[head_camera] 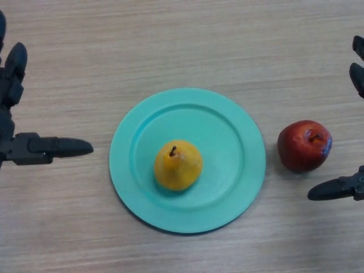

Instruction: Pick up the yellow pear and place it on the plate

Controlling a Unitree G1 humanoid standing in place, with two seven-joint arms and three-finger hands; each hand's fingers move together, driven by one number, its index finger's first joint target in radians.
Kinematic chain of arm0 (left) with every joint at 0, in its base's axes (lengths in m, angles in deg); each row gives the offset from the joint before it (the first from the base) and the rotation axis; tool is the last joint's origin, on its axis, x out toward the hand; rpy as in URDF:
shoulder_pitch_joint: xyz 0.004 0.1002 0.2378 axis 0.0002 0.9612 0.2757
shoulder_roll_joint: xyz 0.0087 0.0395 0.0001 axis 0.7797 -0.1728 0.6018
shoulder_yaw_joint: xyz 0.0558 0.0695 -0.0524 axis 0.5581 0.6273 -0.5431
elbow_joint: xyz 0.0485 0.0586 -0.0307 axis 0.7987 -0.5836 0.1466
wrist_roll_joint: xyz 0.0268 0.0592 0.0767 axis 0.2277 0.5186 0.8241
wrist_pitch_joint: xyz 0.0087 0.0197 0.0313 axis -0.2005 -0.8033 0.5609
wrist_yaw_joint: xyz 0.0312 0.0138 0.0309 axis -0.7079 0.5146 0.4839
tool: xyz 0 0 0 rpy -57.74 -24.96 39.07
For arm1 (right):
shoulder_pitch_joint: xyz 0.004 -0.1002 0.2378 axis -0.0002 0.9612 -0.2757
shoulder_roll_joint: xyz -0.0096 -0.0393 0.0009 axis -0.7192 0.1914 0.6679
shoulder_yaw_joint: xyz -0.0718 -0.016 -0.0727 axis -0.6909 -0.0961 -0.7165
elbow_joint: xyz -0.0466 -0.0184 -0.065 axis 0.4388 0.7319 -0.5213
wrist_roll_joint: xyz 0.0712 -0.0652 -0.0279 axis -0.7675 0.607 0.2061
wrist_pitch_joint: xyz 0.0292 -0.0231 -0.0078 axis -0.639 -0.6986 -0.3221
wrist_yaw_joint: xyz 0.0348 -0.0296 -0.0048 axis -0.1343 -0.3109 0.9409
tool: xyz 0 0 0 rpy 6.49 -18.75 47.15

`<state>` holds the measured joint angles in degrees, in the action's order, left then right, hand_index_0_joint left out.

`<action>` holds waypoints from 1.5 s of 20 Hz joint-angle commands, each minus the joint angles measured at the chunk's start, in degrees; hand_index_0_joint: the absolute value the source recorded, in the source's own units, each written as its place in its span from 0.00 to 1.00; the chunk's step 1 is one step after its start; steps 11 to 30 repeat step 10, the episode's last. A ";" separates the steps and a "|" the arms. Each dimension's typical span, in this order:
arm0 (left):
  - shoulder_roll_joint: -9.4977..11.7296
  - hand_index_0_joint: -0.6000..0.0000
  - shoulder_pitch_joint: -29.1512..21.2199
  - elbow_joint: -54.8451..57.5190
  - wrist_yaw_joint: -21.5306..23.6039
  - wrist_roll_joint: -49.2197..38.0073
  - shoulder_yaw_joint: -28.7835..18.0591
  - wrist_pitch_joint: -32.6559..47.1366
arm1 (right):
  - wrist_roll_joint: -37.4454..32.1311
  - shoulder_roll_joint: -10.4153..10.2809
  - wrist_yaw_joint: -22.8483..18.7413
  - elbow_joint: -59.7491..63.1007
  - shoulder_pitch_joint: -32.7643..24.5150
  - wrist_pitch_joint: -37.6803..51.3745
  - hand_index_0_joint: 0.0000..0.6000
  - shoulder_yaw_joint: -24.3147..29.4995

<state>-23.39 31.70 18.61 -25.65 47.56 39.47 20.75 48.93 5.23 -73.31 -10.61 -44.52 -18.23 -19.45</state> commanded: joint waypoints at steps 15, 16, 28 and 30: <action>2.30 1.00 -0.59 5.16 -0.38 4.24 -4.49 7.52 | -6.53 2.72 0.96 -3.81 -2.02 6.08 0.00 2.21; 2.30 1.00 -0.59 5.16 -0.38 4.24 -4.49 7.52 | -6.53 2.72 0.96 -3.81 -2.02 6.08 0.00 2.21; 2.30 1.00 -0.59 5.16 -0.38 4.24 -4.49 7.52 | -6.53 2.72 0.96 -3.81 -2.02 6.08 0.00 2.21; 2.30 1.00 -0.59 5.16 -0.38 4.24 -4.49 7.52 | -6.53 2.72 0.96 -3.81 -2.02 6.08 0.00 2.21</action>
